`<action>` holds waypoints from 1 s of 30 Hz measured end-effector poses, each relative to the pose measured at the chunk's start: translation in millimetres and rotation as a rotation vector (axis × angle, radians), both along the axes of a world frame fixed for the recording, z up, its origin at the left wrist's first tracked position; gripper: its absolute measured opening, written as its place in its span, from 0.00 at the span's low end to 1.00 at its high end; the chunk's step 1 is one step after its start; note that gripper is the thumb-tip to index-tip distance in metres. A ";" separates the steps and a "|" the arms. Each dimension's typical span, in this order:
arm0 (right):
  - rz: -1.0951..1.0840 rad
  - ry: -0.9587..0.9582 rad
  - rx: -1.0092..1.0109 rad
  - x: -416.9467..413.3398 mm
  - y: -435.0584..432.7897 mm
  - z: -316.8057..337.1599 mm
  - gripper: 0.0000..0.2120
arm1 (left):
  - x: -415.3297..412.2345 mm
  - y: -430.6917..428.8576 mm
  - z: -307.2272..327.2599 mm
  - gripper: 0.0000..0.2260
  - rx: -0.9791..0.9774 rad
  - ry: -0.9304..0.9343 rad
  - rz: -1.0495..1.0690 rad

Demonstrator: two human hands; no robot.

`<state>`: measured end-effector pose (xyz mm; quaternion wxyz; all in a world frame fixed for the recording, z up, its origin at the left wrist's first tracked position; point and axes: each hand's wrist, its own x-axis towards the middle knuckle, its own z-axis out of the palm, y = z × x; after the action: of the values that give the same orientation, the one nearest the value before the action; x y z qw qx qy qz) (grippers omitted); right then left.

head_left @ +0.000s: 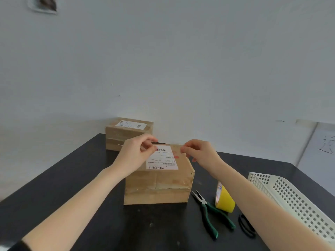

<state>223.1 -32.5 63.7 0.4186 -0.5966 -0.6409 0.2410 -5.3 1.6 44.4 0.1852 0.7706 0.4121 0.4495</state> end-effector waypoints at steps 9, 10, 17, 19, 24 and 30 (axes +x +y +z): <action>0.047 0.014 -0.063 -30.3 8.5 -14.3 0.04 | -62.0 -4.6 -33.0 0.10 -0.081 0.142 0.016; 0.050 0.008 -0.062 -34.3 9.4 -16.2 0.04 | -66.0 -5.6 -36.0 0.10 -0.099 0.167 0.008; 0.088 -0.018 -0.077 -59.7 10.6 -27.6 0.05 | -76.1 -9.9 -50.5 0.16 -0.116 0.202 0.042; 0.104 -0.047 -0.080 -64.5 10.3 -31.2 0.06 | -75.6 -10.4 -53.6 0.15 -0.123 0.193 0.060; 0.103 -0.089 -0.072 -67.0 12.2 -37.4 0.06 | -71.1 -12.3 -60.9 0.12 -0.078 0.192 0.085; 0.058 -0.054 -0.084 -53.3 16.3 -37.8 0.06 | -52.0 -21.8 -57.6 0.11 0.005 0.194 0.104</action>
<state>169.8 -16.1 25.9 0.3685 -0.6011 -0.6583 0.2637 -57.3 -20.3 -13.2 0.1192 0.7885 0.4665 0.3827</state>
